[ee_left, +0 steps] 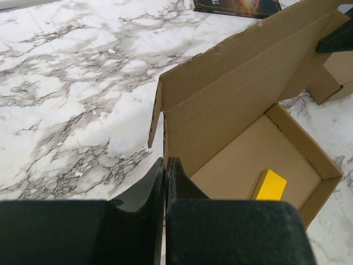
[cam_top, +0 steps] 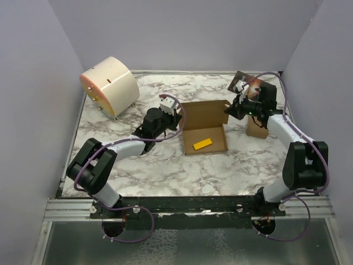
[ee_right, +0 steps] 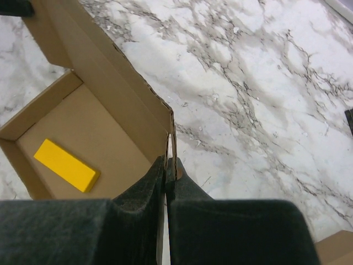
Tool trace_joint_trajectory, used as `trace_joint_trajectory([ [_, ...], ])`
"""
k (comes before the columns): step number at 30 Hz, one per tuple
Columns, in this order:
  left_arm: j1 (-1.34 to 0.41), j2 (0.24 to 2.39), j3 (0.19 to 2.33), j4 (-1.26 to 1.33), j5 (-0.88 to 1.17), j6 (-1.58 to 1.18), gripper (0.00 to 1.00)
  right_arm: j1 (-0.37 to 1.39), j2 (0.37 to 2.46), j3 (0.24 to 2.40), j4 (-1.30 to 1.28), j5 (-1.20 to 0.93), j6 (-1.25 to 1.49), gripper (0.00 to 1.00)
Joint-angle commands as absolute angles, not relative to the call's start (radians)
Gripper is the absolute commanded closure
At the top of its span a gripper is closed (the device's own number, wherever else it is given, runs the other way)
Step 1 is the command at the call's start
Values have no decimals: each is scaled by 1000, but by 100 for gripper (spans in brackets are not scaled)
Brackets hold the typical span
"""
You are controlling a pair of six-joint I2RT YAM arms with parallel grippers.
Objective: Fold the paper box
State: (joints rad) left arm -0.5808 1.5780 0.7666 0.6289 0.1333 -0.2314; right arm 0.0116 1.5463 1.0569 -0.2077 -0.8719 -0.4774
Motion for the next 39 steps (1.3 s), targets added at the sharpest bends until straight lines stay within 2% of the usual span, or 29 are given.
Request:
trace_joint_trajectory([
  [1,-643,1581,767,734,-20,-284,100,90,1507,979,35,-686,-281,99],
  [9,-692,1602,774,789,-174,-286,100,190,1454,875,251,-408,-92,99],
  [22,-691,1770,905,880,-270,-184,100,296,1564,923,407,-109,22,99],
  [39,-736,1832,897,931,-382,-225,100,328,1545,824,451,-22,183,99],
])
